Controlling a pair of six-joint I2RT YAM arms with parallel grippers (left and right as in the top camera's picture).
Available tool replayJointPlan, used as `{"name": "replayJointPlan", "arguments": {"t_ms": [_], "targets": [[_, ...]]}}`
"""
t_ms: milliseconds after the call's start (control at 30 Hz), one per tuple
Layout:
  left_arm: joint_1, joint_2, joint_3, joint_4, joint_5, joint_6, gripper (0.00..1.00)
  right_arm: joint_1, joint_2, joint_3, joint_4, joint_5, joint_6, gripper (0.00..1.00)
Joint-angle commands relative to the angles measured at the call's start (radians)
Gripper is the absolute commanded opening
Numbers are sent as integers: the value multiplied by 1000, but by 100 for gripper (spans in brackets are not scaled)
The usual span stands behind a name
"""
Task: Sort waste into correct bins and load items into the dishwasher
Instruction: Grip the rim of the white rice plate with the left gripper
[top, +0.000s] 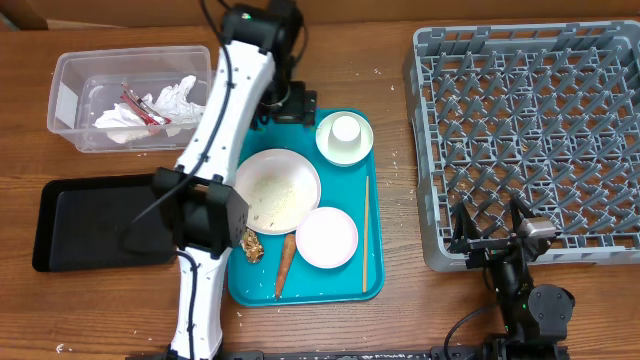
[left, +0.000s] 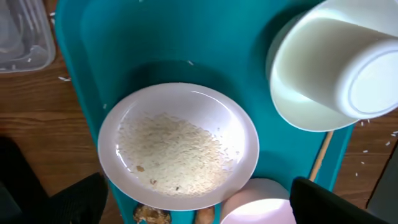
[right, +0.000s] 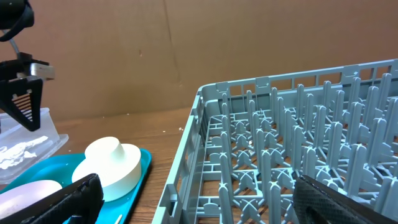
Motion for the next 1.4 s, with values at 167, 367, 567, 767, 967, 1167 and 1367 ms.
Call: {"name": "replayJointPlan", "arguments": {"t_ms": [167, 367, 567, 767, 967, 1167, 1367], "targets": [[47, -185, -135, -3, 3, 12, 96, 6, -11, -10, 5, 2, 0, 100], [78, -391, -446, 0, -47, -10, 100, 6, -11, -10, 4, 2, 0, 100], [81, -407, -666, 151, -47, -5, 99, 6, -11, -10, 5, 2, 0, 100], [81, -406, -808, 433, -37, 128, 97, 6, -11, -10, 4, 2, 0, 100], [89, -384, -916, 705, -59, 179, 84, 6, -11, -10, 4, 2, 0, 100], [89, -373, -972, 778, -60, 330, 100, 6, -11, -10, 4, 2, 0, 100], [102, -369, -976, 784, -60, 392, 100, 6, -11, -10, 4, 2, 0, 100]]}}
